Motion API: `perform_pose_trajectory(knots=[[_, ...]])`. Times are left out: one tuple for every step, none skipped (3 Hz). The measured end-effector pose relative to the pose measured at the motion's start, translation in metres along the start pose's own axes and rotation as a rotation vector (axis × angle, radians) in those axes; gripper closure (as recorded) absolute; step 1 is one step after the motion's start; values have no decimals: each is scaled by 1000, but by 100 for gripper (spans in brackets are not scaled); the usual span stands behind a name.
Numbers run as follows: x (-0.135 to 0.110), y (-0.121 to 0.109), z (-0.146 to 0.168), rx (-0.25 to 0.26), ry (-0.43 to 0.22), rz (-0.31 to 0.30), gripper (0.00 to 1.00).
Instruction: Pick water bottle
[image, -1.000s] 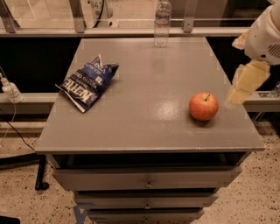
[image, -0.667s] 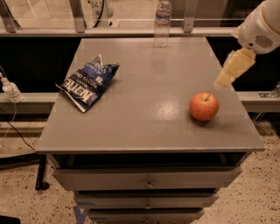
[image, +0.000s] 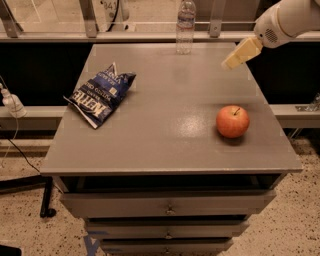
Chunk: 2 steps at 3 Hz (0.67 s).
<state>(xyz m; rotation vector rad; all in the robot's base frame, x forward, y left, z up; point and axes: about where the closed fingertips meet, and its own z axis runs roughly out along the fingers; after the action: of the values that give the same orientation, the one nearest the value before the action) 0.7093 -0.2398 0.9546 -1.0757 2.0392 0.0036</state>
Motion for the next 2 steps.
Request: perform_pose_trajectory(knots=[[0,1,0,-2,1,0,0],[0,1,3,-5,-6,8,0]])
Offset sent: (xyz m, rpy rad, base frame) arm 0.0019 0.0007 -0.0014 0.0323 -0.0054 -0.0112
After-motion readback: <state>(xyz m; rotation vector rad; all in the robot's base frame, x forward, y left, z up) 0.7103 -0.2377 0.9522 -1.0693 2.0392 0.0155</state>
